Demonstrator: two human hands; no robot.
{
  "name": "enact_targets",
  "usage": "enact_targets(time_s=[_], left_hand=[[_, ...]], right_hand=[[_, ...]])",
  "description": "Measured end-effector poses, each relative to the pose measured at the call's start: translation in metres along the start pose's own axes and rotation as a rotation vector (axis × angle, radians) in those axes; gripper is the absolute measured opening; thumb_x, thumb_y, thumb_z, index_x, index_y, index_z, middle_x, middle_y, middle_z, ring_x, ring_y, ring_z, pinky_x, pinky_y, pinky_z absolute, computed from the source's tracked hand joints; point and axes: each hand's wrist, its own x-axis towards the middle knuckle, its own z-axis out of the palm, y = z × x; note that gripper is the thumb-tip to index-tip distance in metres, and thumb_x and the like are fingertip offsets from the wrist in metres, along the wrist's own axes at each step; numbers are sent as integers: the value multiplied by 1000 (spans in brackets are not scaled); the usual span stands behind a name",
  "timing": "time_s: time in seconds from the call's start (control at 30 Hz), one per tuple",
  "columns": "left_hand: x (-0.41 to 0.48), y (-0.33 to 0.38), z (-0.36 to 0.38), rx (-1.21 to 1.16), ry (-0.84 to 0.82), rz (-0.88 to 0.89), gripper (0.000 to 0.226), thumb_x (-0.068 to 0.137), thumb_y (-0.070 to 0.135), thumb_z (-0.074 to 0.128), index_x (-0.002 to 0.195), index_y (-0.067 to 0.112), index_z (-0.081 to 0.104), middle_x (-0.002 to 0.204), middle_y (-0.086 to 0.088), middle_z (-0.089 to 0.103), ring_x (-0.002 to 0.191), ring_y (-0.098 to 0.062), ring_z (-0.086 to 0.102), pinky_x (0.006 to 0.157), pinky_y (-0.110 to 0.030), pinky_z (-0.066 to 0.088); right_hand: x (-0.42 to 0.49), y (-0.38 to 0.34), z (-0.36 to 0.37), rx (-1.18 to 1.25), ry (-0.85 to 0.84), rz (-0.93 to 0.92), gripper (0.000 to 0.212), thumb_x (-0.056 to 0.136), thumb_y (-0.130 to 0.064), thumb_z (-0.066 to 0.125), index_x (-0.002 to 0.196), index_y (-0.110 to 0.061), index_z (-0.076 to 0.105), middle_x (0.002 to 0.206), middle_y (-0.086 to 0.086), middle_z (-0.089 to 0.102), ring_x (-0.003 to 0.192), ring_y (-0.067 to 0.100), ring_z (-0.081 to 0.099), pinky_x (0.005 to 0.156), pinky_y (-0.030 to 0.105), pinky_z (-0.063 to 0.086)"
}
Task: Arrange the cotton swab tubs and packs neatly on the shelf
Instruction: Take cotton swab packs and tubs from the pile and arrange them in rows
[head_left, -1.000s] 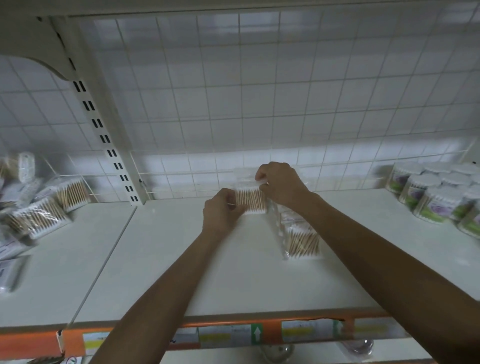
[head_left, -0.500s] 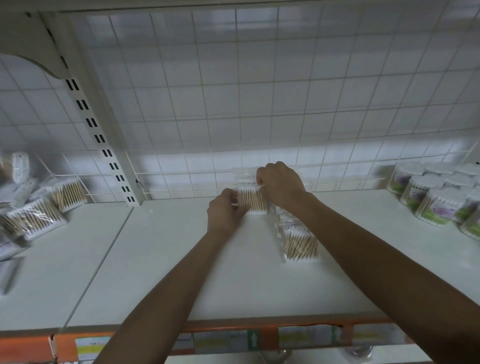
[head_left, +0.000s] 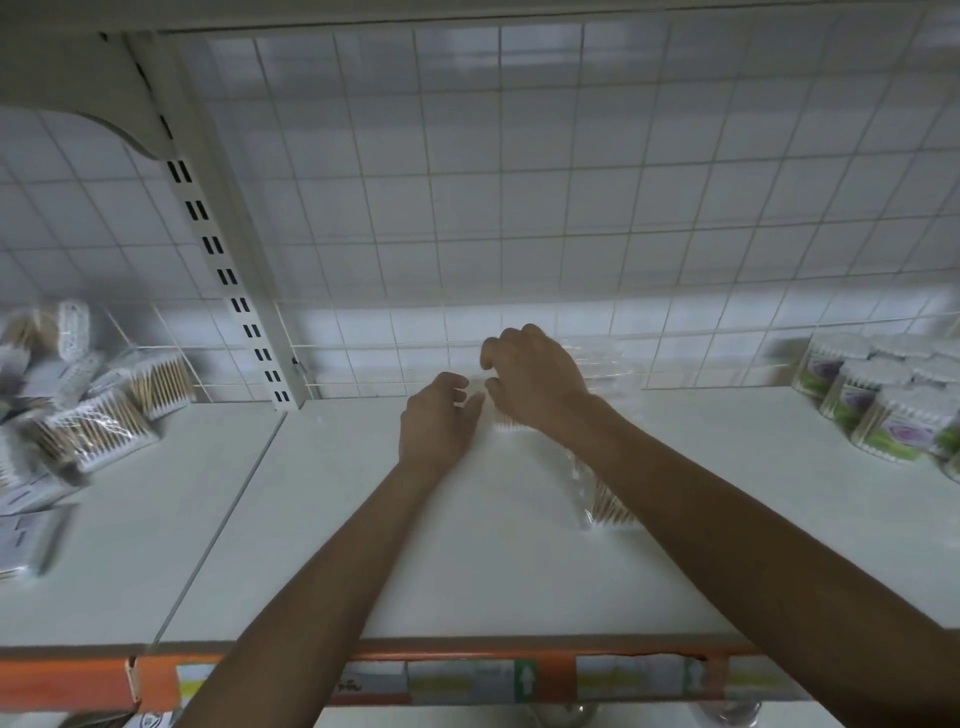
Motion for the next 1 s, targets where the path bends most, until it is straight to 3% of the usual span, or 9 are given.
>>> enact_targets(time_s=[0.27, 0.67, 0.87, 1.0], left_hand=[[-14, -49, -63, 295, 124, 84, 34, 94, 23, 52, 126, 14, 54, 121, -7, 60, 109, -23, 56, 88, -31, 43], [-67, -166, -180, 555, 268, -175, 41, 90, 28, 57, 128, 14, 54, 127, -9, 53, 119, -30, 43, 92, -35, 40], [-89, -221, -241, 586, 438, -275, 33, 83, 14, 62, 114, 2, 62, 116, -24, 58, 111, -42, 47, 88, -48, 42], [-101, -253, -270, 562, 504, -402, 35, 86, 8, 54, 119, -2, 56, 115, -27, 55, 109, -43, 46, 90, -49, 37]], right_hand=[[4, -67, 41, 56, -153, -109, 32, 92, -22, 48, 122, -14, 55, 116, 7, 58, 111, 26, 49, 85, 36, 42], [21, -229, 81, 247, -213, -379, 35, 92, -24, 52, 124, -13, 55, 118, 10, 57, 111, 29, 49, 89, 38, 45], [27, -311, 92, 345, -209, -501, 35, 91, -24, 52, 124, -11, 53, 122, 9, 56, 115, 28, 47, 93, 40, 43], [29, -352, 100, 399, -197, -552, 41, 89, -31, 57, 124, -11, 50, 124, 9, 54, 115, 28, 46, 93, 39, 42]])
